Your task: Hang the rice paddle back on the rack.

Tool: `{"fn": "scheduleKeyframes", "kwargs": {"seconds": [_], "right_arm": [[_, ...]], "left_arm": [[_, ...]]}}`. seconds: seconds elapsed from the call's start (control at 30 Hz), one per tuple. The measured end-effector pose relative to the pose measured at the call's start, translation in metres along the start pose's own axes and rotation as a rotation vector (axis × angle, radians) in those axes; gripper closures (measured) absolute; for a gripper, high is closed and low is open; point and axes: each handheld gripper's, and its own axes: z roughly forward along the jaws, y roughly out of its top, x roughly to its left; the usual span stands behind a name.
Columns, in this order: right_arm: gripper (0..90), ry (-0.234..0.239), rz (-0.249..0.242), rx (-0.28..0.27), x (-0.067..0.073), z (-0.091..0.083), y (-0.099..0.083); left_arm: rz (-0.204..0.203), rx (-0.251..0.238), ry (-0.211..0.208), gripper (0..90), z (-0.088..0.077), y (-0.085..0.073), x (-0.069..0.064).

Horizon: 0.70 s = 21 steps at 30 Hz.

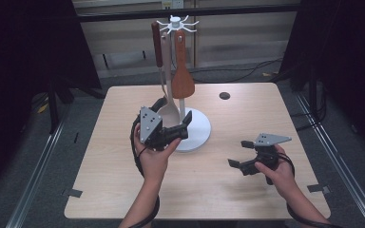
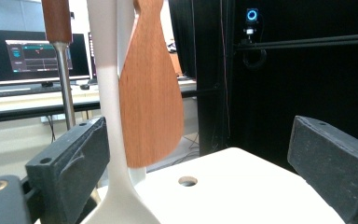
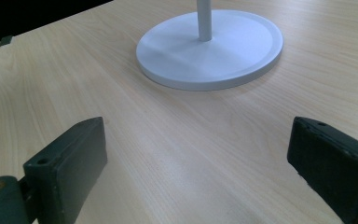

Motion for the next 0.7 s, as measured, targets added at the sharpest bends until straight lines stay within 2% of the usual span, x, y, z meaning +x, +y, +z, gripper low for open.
{"fn": "scheduleKeyframes", "kwargs": {"seconds": [0.1,0.13,0.17,0.2,0.23,0.4,0.5,0.53,0.57,0.6,0.67,0.7], "right_arm": [[4.7,0.0,0.0,0.001,0.0,0.0,0.0],[4.7,0.0,0.0,0.002,0.0,0.0,0.0],[4.7,-0.003,0.001,0.004,0.0,0.0,0.0],[4.7,-0.003,0.0,0.004,0.0,0.0,0.0],[4.7,-0.003,0.0,0.004,0.0,0.0,-0.001],[4.7,0.001,-0.004,0.006,0.001,0.001,-0.001],[4.7,0.002,-0.003,0.004,0.0,0.001,-0.001],[4.7,0.001,-0.004,0.006,0.0,0.001,-0.001],[4.7,0.0,-0.004,0.008,0.0,0.001,-0.002],[4.7,-0.002,-0.005,0.009,0.0,0.001,-0.002],[4.6,-0.003,-0.004,0.011,-0.001,0.001,-0.002],[4.7,0.001,-0.003,0.008,-0.001,0.001,-0.002]], "left_arm": [[0.002,0.014,-0.007,5.4,-0.001,-0.004,-0.001],[0.014,0.021,-0.013,5.4,-0.002,-0.005,0.0],[-0.002,0.02,-0.009,5.4,-0.002,-0.006,-0.001],[0.006,0.033,-0.013,5.4,-0.004,-0.007,0.0],[-0.007,0.026,-0.012,5.4,-0.004,-0.009,-0.001],[0.04,0.065,-0.029,4.8,-0.008,-0.014,0.001],[0.042,0.083,-0.038,4.8,-0.012,-0.019,0.002],[0.041,0.086,-0.029,4.8,-0.014,-0.021,0.002],[0.052,0.096,-0.033,4.8,-0.015,-0.023,0.003],[0.031,0.094,-0.034,4.8,-0.015,-0.025,0.003],[0.039,0.108,-0.036,4.8,-0.017,-0.026,0.004],[0.027,0.101,-0.034,4.8,-0.017,-0.027,0.003]]}}
